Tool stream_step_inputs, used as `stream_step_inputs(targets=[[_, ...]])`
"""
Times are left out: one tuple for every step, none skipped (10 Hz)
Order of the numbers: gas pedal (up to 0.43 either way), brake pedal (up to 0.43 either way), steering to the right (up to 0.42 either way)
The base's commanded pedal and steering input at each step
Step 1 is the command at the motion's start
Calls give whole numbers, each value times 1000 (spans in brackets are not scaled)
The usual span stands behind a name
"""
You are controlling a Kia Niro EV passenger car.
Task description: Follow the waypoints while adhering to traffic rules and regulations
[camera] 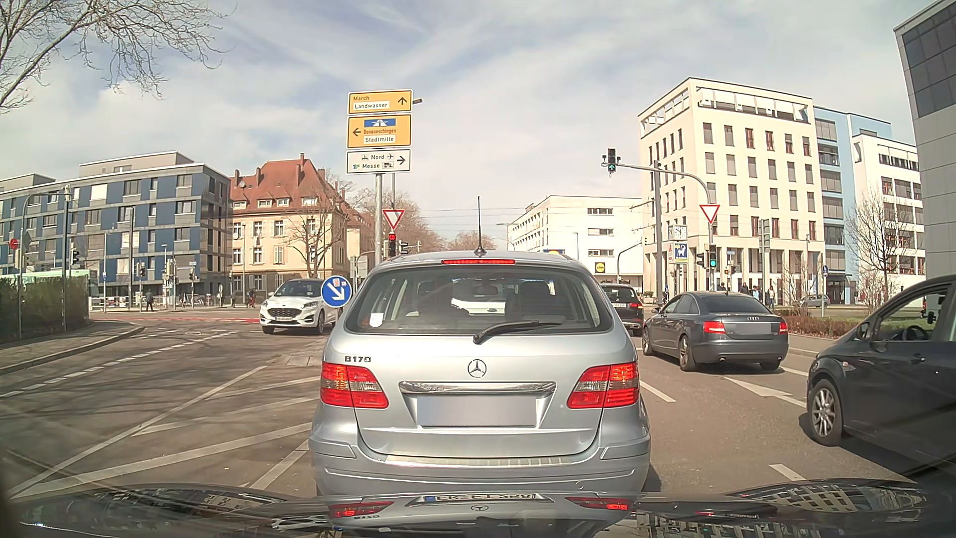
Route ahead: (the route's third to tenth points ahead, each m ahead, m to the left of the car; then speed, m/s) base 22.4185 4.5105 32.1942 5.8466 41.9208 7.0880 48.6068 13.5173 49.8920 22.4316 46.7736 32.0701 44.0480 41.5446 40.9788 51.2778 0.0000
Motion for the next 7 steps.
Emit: stream_step_inputs(targets=[[0,317,6],[0,323,6],[0,311,6],[0,323,6],[0,323,6],[0,323,6],[0,317,6]])
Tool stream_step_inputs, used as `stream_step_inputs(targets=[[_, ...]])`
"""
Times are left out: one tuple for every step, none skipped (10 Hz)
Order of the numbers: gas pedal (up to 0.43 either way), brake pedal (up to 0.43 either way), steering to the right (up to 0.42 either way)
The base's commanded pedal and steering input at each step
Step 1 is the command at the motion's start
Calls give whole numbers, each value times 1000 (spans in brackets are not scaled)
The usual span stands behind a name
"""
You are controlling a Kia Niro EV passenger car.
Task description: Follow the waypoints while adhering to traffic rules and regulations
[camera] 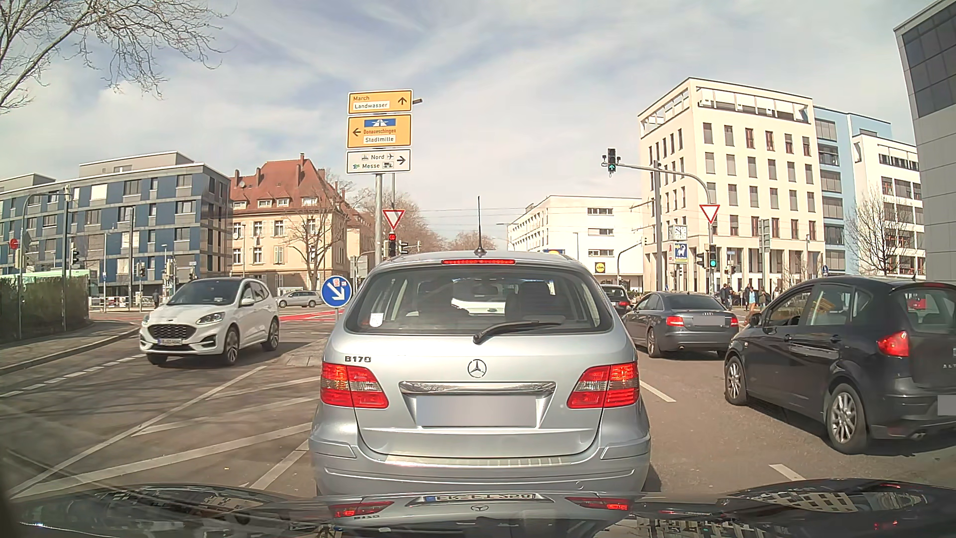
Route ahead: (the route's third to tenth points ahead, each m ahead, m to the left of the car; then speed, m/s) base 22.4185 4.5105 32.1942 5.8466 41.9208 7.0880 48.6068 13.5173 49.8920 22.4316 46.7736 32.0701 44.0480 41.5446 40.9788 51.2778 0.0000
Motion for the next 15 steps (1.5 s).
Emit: stream_step_inputs(targets=[[0,323,6],[0,317,6],[0,311,6],[0,323,6],[0,317,6],[0,323,6],[0,317,6],[0,317,6],[0,323,6],[0,311,6],[0,323,6],[0,317,6],[0,317,6],[0,317,6],[0,317,6]])
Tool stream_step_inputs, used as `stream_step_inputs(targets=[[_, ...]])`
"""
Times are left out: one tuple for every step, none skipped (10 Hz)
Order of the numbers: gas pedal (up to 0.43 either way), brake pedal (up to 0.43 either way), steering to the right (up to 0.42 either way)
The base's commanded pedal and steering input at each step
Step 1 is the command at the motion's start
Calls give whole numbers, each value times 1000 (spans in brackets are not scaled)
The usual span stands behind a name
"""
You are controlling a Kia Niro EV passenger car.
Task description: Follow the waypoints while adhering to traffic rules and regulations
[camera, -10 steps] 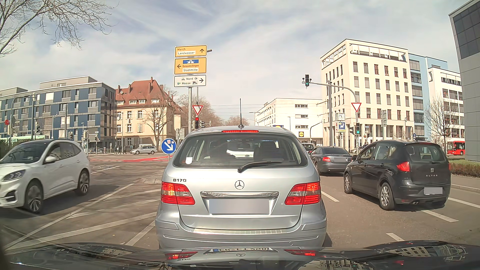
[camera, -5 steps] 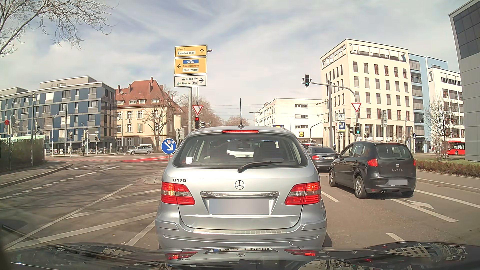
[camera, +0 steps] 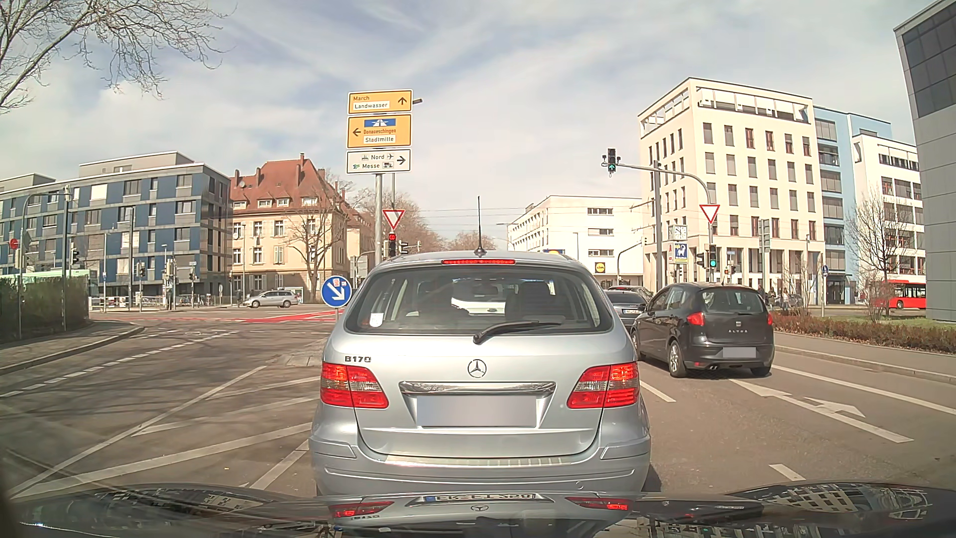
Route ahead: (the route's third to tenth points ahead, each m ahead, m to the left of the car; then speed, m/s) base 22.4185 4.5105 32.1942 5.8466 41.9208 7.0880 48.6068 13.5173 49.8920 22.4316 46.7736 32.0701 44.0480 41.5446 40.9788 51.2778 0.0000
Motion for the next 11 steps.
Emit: stream_step_inputs(targets=[[0,323,6],[0,311,6],[0,317,6],[0,317,6],[0,317,6],[0,323,6],[0,323,6],[0,323,6],[0,317,6],[0,317,6],[0,323,6]])
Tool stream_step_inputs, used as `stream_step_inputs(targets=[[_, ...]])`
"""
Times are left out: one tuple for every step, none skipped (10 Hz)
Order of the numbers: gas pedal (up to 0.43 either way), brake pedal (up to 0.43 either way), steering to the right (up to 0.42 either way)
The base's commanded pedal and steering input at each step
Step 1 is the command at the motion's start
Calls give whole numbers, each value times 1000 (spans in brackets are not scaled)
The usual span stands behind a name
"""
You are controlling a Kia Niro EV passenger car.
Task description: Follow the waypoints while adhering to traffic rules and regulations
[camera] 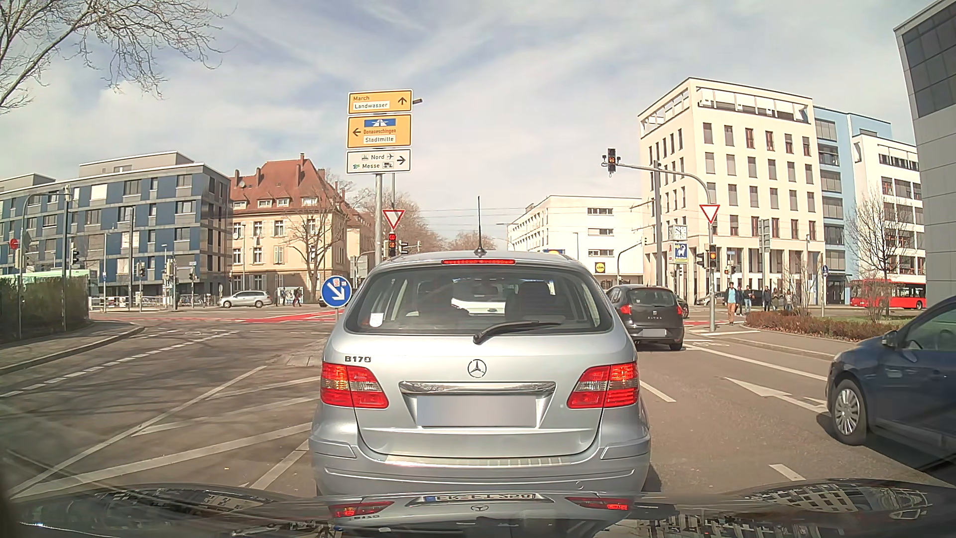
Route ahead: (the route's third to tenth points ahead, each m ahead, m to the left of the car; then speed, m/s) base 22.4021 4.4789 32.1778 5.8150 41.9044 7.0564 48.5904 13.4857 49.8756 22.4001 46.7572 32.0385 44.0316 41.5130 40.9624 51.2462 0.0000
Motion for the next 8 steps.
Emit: stream_step_inputs(targets=[[0,323,6],[0,317,6],[0,323,6],[0,317,6],[0,317,6],[0,317,6],[0,317,6],[0,317,6]])
